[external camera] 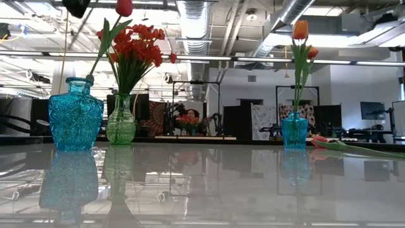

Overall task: Sort flowers into vase by color
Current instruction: Put the left red tulip into the left blue vase

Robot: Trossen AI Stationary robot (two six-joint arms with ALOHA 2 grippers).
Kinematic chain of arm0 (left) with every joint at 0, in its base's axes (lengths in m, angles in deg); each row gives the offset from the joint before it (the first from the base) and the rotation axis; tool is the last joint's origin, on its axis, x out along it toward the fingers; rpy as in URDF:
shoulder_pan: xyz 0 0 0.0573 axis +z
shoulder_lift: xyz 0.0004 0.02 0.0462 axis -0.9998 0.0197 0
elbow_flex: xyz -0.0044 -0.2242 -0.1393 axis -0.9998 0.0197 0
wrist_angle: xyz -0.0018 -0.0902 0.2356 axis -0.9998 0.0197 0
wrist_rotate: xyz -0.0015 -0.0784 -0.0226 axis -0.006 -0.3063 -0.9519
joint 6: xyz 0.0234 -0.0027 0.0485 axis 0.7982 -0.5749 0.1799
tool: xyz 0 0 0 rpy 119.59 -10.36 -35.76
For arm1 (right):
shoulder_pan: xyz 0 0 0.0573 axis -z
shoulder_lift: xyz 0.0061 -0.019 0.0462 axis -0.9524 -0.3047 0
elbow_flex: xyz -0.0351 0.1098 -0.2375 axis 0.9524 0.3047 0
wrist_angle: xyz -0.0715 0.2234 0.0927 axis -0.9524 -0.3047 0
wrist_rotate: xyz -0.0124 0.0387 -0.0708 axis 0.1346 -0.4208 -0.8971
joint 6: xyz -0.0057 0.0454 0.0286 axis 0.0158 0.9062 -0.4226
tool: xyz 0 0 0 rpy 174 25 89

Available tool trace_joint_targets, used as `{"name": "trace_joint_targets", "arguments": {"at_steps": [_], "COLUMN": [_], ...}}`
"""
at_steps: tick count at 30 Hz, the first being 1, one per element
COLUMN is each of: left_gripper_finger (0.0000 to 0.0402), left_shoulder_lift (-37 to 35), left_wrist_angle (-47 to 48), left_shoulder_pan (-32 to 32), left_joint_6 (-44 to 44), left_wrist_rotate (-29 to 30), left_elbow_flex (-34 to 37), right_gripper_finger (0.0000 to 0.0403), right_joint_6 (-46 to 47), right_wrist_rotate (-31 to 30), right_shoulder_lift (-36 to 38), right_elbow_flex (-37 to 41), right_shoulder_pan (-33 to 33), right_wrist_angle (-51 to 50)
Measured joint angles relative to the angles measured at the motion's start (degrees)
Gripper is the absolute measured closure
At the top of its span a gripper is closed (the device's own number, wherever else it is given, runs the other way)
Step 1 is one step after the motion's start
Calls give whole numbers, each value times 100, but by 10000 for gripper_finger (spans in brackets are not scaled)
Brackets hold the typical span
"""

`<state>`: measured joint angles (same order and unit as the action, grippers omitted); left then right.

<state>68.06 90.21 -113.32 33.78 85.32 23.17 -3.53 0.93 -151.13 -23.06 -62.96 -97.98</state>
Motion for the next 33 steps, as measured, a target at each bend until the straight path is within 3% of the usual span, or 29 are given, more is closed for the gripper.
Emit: {"name": "trace_joint_targets", "arguments": {"at_steps": [7,15,26,33], "left_gripper_finger": [401,401,401,401], "left_shoulder_lift": [-455,-640,-641,-772], "left_wrist_angle": [-670,-610,5,-260], "left_shoulder_pan": [-68,-68,-66,-66], "left_joint_6": [677,687,440,3], "left_wrist_rotate": [857,891,1010,970], "left_elbow_flex": [908,1326,1365,1859], "right_gripper_finger": [138,138,138,138], "right_joint_6": [255,502,602,606], "right_wrist_rotate": [0,0,0,-2], "right_shoulder_lift": [-54,-48,-48,-48], "right_elbow_flex": [0,0,0,0], "right_shoulder_pan": [2,2,2,-21], "right_wrist_angle": [2,19,177,177]}}
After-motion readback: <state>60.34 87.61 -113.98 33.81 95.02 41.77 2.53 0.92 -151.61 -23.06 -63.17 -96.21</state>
